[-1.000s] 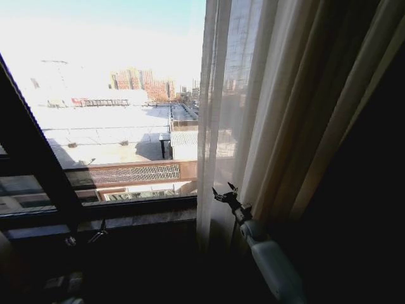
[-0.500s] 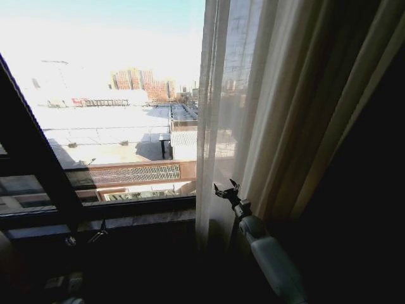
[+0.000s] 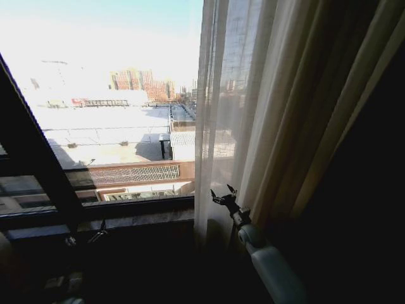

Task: Open the curtains by pulling them apart, changing their state from closed to fully open.

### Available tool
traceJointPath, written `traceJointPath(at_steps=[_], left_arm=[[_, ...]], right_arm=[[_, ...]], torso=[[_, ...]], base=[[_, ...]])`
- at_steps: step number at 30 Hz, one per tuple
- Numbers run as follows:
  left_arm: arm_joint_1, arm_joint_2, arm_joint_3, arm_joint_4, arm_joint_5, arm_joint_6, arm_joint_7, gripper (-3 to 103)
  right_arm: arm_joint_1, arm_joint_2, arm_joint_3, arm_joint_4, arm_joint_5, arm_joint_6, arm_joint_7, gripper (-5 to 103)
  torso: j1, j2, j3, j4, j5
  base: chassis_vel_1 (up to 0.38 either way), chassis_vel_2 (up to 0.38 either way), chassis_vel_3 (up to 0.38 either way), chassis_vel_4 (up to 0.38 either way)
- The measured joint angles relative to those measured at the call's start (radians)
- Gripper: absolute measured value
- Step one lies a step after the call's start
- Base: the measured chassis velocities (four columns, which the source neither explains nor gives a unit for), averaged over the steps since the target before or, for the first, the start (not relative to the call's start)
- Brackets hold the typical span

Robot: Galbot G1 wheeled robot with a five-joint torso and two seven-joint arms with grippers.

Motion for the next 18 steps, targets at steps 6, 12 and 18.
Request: traceJointPath(at_steps=[6,12,18], left_arm=[[0.0,0.0,0.0,0.0,0.0,0.0,0.0,100],[0.0,0.0,0.0,0.0,0.0,0.0,0.0,100],[0.0,0.0,0.0,0.0,0.0,0.0,0.0,100]], right_arm=[[0.042,0.021,-0.033,-0.025,-0.005,0.0,0.005,100],[0.101,0.059,-0.051,-0.092,-0.023,0.001,0.009,100],[0.155,0.092,-0.053,-0.172,-0.042,0.016,0.01,100]], torso=[[0.0,0.0,0.0,0.0,0.0],[0.0,0.0,0.0,0.0,0.0001],[0.0,0.0,0.0,-0.0001,0.0]], base=[[0.0,0.0,0.0,0.0],[0.0,0.0,0.0,0.0],[0.0,0.0,0.0,0.0]])
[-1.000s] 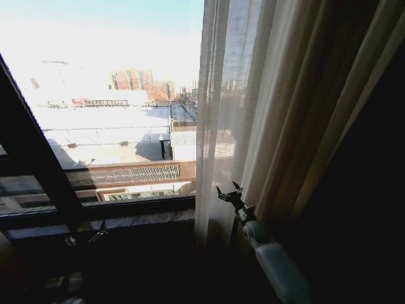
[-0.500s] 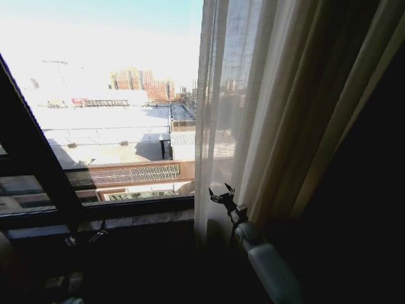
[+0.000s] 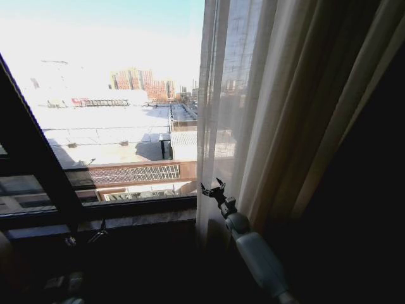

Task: Open the curtains by pulling them apart, changing their state from closed to fully open.

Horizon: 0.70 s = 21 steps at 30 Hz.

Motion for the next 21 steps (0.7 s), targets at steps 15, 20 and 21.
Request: traceJointPath(at_steps=[15,20,21], left_arm=[[0.0,0.0,0.0,0.0,0.0,0.0,0.0,100],[0.0,0.0,0.0,0.0,0.0,0.0,0.0,100],[0.0,0.0,0.0,0.0,0.0,0.0,0.0,100]], right_arm=[[0.059,0.044,0.006,-0.101,-0.035,0.04,-0.009,73],[0.057,0.036,0.007,-0.098,-0.031,0.044,-0.013,61],[0.056,0.035,0.008,-0.098,-0.03,0.045,-0.015,56]], torso=[[0.0,0.0,0.0,0.0,0.0],[0.0,0.0,0.0,0.0,0.0001],[0.0,0.0,0.0,0.0,0.0]], base=[[0.0,0.0,0.0,0.0],[0.0,0.0,0.0,0.0],[0.0,0.0,0.0,0.0]])
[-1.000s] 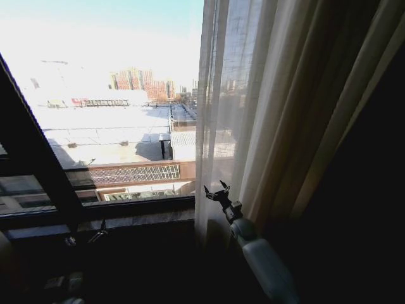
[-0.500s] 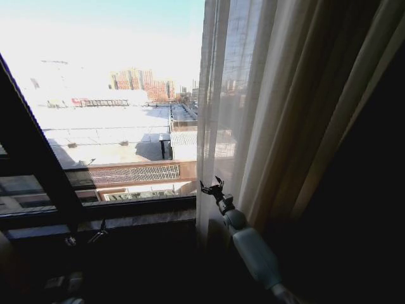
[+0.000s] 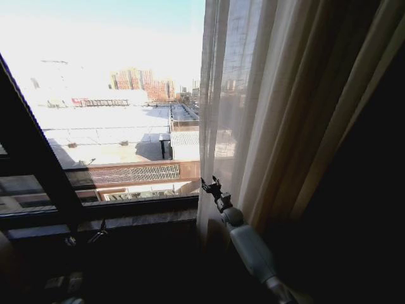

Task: Open the curtains by pulling them apart, changing their state from closed to fully open.

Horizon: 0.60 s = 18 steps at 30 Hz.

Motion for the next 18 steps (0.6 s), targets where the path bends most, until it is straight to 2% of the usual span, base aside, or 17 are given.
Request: traceJointPath(at_steps=[1,2,3,6,9,12,13,14,18], left_arm=[[0.0,0.0,0.0,0.0,0.0,0.0,0.0,100],[0.0,0.0,0.0,0.0,0.0,0.0,0.0,100],[0.0,0.0,0.0,0.0,0.0,0.0,0.0,100],[0.0,0.0,0.0,0.0,0.0,0.0,0.0,100],[0.0,0.0,0.0,0.0,0.0,0.0,0.0,100],[0.0,0.0,0.0,0.0,0.0,0.0,0.0,100],[0.0,0.0,0.0,0.0,0.0,0.0,0.0,100],[0.0,0.0,0.0,0.0,0.0,0.0,0.0,100],[0.0,0.0,0.0,0.0,0.0,0.0,0.0,100]], right_arm=[[0.0,0.0,0.0,0.0,0.0,0.0,0.0,56],[-0.001,-0.001,0.003,0.0,0.005,0.002,-0.005,46],[-0.002,-0.002,0.005,0.0,0.01,0.004,-0.009,46],[-0.005,-0.003,0.012,-0.001,0.033,0.01,-0.047,29],[-0.008,-0.002,0.019,0.0,0.041,0.016,-0.069,24],[-0.013,0.001,0.031,0.0,0.058,0.024,-0.102,8],[-0.013,0.001,0.031,0.0,0.058,0.024,-0.102,8],[-0.014,0.001,0.032,0.0,0.068,0.024,-0.109,3],[-0.017,0.0,0.041,0.0,0.08,0.02,-0.133,0]], torso=[[0.0,0.0,0.0,0.0,0.0],[0.0,0.0,0.0,0.0,0.0],[0.0,0.0,0.0,0.0,0.0001],[0.0,0.0,0.0,0.0,0.0001],[0.0,0.0,0.0,0.0,0.0001],[0.0,0.0,0.0,0.0,0.0001],[0.0,0.0,0.0,0.0,0.0001],[0.0,0.0,0.0,0.0,0.0],[0.0,0.0,0.0,0.0,0.0001]], base=[[0.0,0.0,0.0,0.0],[0.0,0.0,0.0,0.0],[0.0,0.0,0.0,0.0],[0.0,0.0,0.0,0.0],[0.0,0.0,0.0,0.0],[0.0,0.0,0.0,0.0],[0.0,0.0,0.0,0.0],[0.0,0.0,0.0,0.0],[0.0,0.0,0.0,0.0]])
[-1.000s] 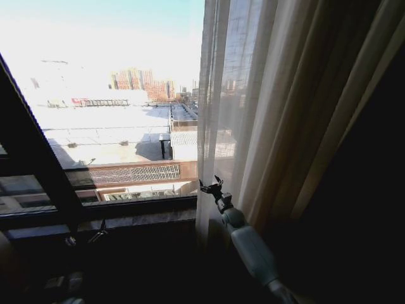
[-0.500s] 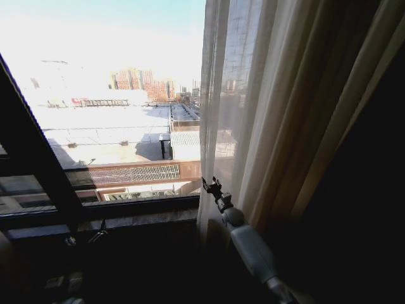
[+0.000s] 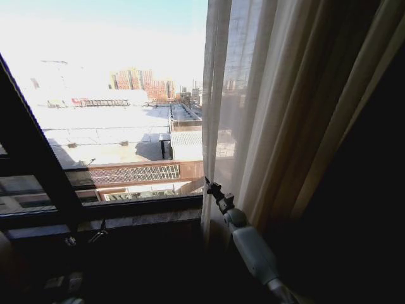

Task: Open the curtains by pulling them apart, changing their state from closed to fully open.

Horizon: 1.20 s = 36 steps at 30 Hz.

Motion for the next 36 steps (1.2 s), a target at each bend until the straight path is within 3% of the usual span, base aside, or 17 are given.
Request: traceJointPath(at_steps=[13,28,36], left_arm=[[0.0,0.0,0.0,0.0,0.0,0.0,0.0,100],[0.0,0.0,0.0,0.0,0.0,0.0,0.0,100],[0.0,0.0,0.0,0.0,0.0,0.0,0.001,100]], right_arm=[[0.001,-0.018,0.009,0.003,0.017,-0.003,-0.01,0],[0.001,-0.026,0.017,-0.001,0.04,0.018,-0.032,0],[0.0,-0.029,0.02,-0.001,0.043,0.022,-0.038,0]], torso=[[0.0,0.0,0.0,0.0002,-0.0001],[0.0,0.0,0.0,-0.0002,0.0003],[0.0,0.0,0.0,-0.0004,0.0006]], base=[[-0.051,-0.032,0.047,0.034],[-0.239,-0.231,0.239,0.23],[-0.099,-0.122,0.077,0.104]])
